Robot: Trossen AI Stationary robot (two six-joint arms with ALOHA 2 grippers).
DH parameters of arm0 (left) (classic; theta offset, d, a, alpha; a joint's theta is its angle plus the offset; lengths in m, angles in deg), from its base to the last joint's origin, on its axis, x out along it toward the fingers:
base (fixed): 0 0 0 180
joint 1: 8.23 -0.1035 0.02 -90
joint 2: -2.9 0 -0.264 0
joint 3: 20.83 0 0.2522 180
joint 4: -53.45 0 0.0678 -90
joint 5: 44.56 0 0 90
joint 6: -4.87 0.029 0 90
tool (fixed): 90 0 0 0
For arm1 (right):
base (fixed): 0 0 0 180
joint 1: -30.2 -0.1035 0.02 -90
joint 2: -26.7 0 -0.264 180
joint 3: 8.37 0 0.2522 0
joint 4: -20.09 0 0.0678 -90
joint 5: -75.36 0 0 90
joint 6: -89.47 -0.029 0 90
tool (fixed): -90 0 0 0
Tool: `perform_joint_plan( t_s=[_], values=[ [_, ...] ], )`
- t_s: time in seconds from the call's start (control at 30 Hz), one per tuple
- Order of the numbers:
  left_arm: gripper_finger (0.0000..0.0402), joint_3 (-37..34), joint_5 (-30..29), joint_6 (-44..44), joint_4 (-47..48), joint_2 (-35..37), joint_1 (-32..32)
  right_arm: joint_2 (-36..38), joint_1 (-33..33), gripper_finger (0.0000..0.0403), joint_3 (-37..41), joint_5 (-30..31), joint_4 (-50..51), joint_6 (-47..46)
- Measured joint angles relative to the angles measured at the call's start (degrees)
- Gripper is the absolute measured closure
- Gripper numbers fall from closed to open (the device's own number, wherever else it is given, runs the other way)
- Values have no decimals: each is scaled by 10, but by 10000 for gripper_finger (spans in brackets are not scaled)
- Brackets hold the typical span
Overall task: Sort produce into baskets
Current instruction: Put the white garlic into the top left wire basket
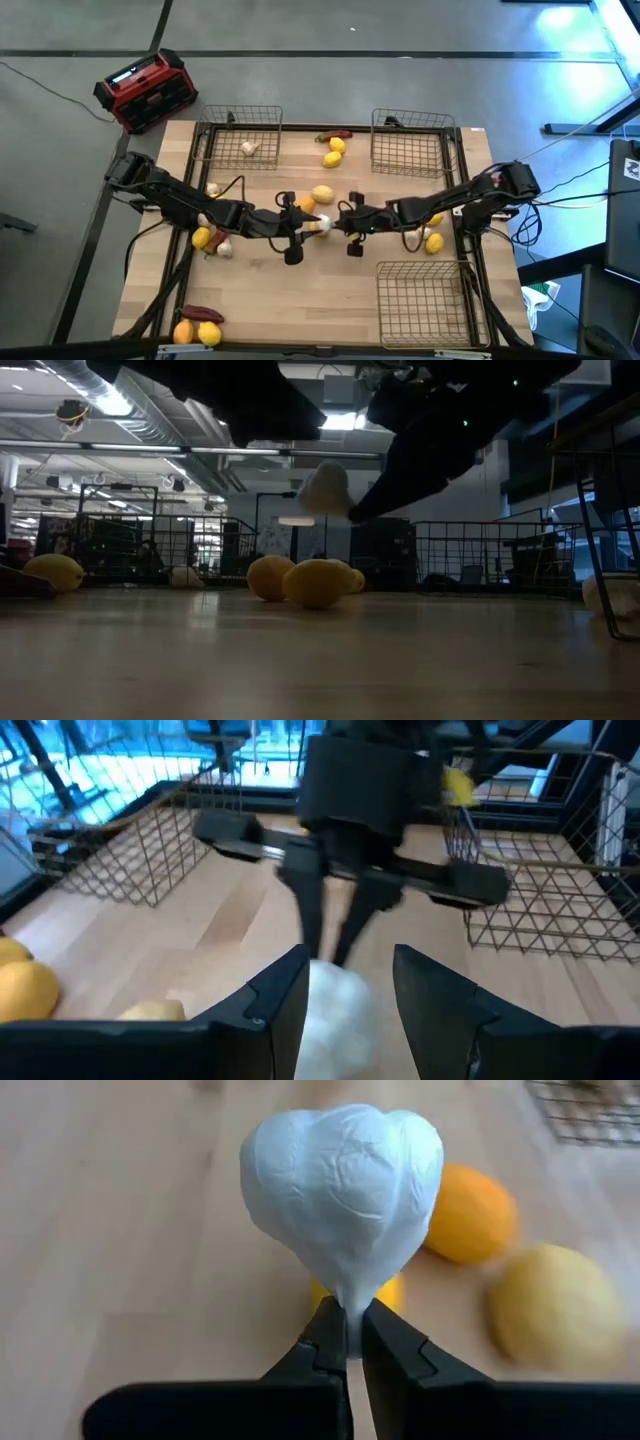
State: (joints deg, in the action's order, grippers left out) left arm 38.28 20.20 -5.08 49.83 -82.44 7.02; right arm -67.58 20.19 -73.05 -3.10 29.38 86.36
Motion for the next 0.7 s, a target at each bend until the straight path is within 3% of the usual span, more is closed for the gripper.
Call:
perform_joint_plan(
  t_s=[0.23, 0.4, 0.7],
  values=[
    [259, 0, 12, -37, 27, 0, 0, -83, -9, 386, 0, -58, -123, -3],
    [259, 0, 12, -63, 69, 0, 0, -128, 4, 386, -1, -132, -188, -28],
    [259, 0, 7, -42, 84, -1, -3, -145, 47, 386, -1, -173, -147, -6]
  ],
)
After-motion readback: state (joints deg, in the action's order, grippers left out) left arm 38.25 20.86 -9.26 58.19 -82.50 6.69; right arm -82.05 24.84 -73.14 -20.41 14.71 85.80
